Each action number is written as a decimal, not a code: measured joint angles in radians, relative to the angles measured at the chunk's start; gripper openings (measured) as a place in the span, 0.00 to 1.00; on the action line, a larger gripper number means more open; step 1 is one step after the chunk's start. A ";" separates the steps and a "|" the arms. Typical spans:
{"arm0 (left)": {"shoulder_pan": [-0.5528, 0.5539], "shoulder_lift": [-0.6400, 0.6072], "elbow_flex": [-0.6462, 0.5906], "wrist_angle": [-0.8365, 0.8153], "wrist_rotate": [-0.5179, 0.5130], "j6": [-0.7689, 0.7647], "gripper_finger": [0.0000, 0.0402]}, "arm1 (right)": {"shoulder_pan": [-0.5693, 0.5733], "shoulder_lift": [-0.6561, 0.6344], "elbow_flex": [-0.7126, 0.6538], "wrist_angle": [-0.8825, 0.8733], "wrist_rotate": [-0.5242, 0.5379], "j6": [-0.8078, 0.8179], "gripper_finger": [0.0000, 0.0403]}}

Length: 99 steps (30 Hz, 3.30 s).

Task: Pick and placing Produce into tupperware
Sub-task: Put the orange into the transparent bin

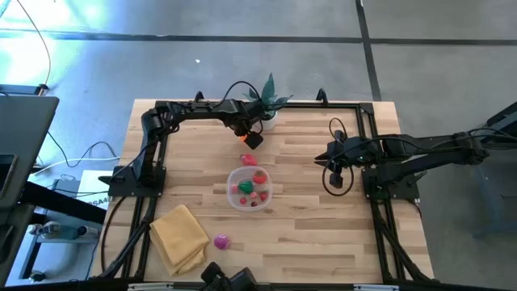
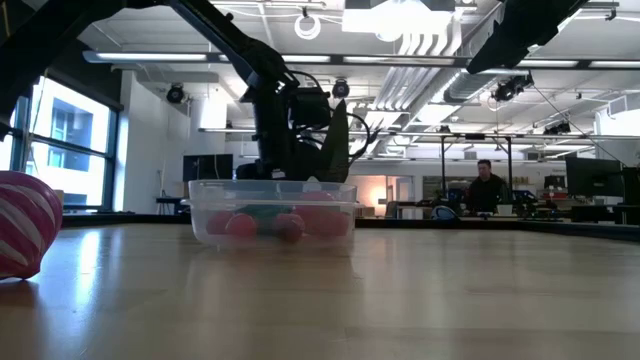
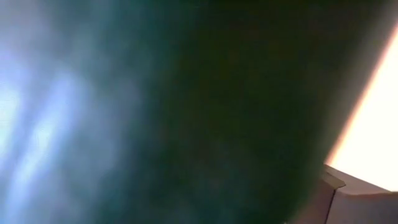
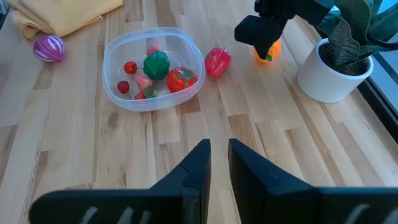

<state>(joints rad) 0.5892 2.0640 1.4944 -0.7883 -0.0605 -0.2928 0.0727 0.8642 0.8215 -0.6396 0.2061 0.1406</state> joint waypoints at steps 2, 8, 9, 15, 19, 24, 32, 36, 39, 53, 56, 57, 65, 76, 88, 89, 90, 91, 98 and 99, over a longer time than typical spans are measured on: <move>0.000 0.000 0.000 -0.001 0.000 0.000 0.60 | 0.000 0.000 0.000 0.000 0.000 0.000 0.12; 0.000 0.000 0.000 -0.004 0.000 0.000 0.55 | 0.000 0.000 0.000 0.000 0.000 0.000 0.12; 0.000 0.000 0.000 -0.004 0.000 0.000 0.54 | 0.000 0.000 0.000 0.000 0.000 0.000 0.12; 0.000 0.000 0.000 -0.004 0.000 0.000 0.54 | 0.000 0.000 0.000 0.000 0.000 0.000 0.12; 0.000 -0.005 0.000 -0.008 0.014 0.000 0.54 | 0.000 0.000 0.000 0.000 0.000 0.000 0.12; 0.000 -0.007 0.023 -0.048 0.063 0.007 0.52 | 0.000 0.000 0.000 0.000 0.000 0.000 0.12; -0.019 -0.007 0.079 -0.114 0.069 0.014 0.52 | 0.000 0.000 0.000 0.000 0.000 0.000 0.12; -0.034 -0.007 0.104 -0.130 0.069 0.020 0.51 | 0.000 0.000 0.000 0.000 0.000 0.000 0.12; -0.042 -0.007 0.128 -0.162 0.054 0.024 0.51 | 0.000 0.000 0.000 0.000 0.000 0.000 0.12; -0.047 -0.007 0.287 -0.388 0.006 0.035 0.51 | 0.000 0.000 0.000 0.000 0.000 0.000 0.12; -0.049 -0.007 0.329 -0.450 -0.003 0.035 0.51 | 0.000 0.000 0.000 0.000 0.000 0.000 0.12; -0.053 -0.007 0.343 -0.468 -0.004 0.035 0.51 | 0.000 0.000 0.000 0.000 0.000 0.000 0.12; -0.096 -0.066 0.405 -0.537 -0.005 0.035 0.51 | 0.000 0.000 0.000 0.000 0.000 0.000 0.12; -0.244 -0.261 0.373 -0.567 -0.064 0.035 0.51 | 0.000 0.000 0.000 0.000 0.000 0.000 0.12; -0.447 -0.424 0.029 -0.275 -0.030 0.035 0.51 | 0.000 0.000 0.000 0.000 0.000 0.000 0.12; -0.457 -0.432 -0.011 -0.238 -0.021 0.034 0.51 | 0.000 0.000 0.000 0.000 0.000 0.000 0.12; -0.464 -0.440 -0.052 -0.202 -0.018 0.034 0.51 | 0.000 0.000 0.000 0.000 0.000 0.000 0.12; -0.471 -0.446 -0.090 -0.169 -0.019 0.034 0.51 | 0.000 0.000 0.000 0.000 0.000 0.000 0.12; -0.491 -0.454 -0.278 0.092 0.025 0.028 0.51 | 0.000 0.000 0.000 0.000 0.000 0.000 0.12; -0.491 -0.454 -0.295 0.125 0.032 0.032 0.51 | 0.000 0.000 0.000 0.000 0.000 0.000 0.12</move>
<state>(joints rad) 0.0978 1.6096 1.1997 -0.6631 -0.0285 -0.2608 0.0727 0.8646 0.8215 -0.6399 0.2062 0.1406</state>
